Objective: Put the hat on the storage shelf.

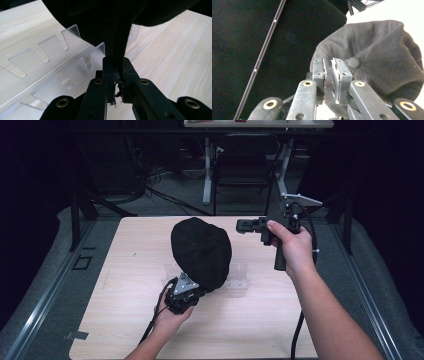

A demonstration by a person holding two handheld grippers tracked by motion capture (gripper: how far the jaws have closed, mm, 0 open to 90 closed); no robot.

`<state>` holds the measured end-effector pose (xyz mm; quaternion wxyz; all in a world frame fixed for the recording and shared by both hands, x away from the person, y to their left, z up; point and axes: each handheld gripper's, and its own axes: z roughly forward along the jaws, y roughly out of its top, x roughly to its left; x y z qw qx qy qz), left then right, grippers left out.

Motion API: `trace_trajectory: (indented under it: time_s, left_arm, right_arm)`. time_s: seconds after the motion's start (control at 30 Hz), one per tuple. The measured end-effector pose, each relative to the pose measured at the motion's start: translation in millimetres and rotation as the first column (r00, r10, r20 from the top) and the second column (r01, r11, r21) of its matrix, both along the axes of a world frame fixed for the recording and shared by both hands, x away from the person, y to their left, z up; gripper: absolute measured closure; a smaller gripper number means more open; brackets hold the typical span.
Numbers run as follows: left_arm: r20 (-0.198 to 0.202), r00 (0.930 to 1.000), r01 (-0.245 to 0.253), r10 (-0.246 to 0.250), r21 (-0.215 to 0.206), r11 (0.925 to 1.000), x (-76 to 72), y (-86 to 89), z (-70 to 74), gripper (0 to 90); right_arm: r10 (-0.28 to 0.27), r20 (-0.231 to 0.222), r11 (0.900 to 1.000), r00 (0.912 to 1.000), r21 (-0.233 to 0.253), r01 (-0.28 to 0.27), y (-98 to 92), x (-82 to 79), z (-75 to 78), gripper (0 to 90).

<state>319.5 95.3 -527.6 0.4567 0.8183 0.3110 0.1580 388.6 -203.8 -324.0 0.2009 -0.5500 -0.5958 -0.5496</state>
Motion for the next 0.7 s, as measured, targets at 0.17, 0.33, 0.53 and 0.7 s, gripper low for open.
trace_trajectory:
  time_s: [0.17, 0.33, 0.53, 0.7]
  left_arm:
    - [-0.015, 0.9999, -0.002, 0.002, -0.034, 0.9994, 2.0, 4.5, -6.9, 84.9]
    - [-0.015, 0.9999, -0.009, 0.008, -0.049, 0.9987, 0.5, 6.2, -11.9, 84.7]
    - [-0.052, 0.9985, -0.02, 0.015, -0.105, 0.9942, 1.4, 11.1, -17.0, 84.4]
    - [-0.065, 0.9978, -0.023, 0.015, -0.119, 0.9926, 2.3, 13.1, -17.7, 84.0]
  right_arm:
    - [-0.007, 0.001, 1.0, 1.0, 0.008, 0.007, -2.9, -1.0, -0.8, 80.8]
    - [-0.009, 0.0, 1.0, 1.0, 0.005, 0.009, -4.4, -1.7, -1.9, 80.1]
    - [-0.016, -0.001, 1.0, 0.9999, 0.007, 0.016, -4.7, -2.7, -1.7, 79.1]
    - [-0.014, 0.0, 1.0, 0.9999, 0.008, 0.014, -5.3, -3.3, -1.6, 78.0]
